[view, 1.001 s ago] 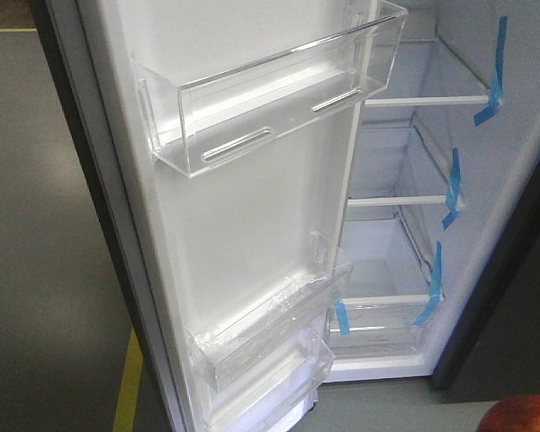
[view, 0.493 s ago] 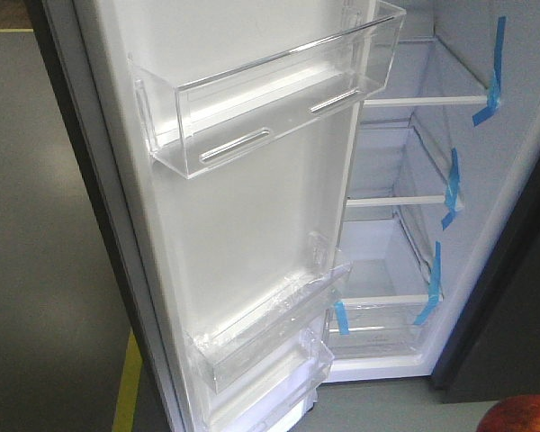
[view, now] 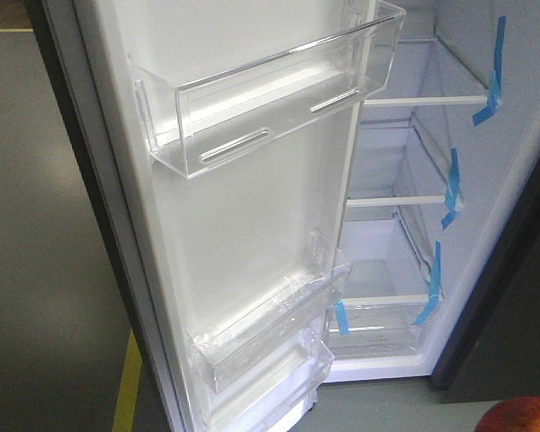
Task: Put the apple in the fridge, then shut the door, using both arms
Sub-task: 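Raise the right gripper with the apple over the top door bin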
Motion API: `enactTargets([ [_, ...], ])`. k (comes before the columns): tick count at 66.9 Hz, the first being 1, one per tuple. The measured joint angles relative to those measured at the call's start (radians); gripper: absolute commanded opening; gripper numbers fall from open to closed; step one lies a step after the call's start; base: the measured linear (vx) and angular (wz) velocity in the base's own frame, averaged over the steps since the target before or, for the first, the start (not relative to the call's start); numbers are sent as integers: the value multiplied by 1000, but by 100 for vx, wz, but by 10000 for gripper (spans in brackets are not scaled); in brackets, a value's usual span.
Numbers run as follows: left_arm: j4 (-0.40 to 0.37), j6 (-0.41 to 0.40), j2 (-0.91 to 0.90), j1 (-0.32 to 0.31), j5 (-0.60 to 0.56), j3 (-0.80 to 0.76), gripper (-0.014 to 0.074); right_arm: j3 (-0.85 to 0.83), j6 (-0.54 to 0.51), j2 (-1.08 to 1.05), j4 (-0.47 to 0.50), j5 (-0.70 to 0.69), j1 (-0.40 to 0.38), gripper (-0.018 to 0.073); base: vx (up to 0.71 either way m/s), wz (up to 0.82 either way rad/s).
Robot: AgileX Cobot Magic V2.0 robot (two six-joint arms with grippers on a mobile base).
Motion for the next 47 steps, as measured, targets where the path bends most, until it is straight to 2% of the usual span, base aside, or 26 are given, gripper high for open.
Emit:
enactTargets([
  [18, 0, 0, 0, 0, 0, 0, -6, -36, 1, 27, 21, -67, 0, 214, 0, 0],
  [31, 0, 0, 0, 0, 0, 0, -6, -191, 2, 164, 7, -88, 0, 214, 0, 0],
  [47, 0, 0, 0, 0, 0, 0, -6, -460, 2, 382, -14, -118, 0, 214, 0, 0],
])
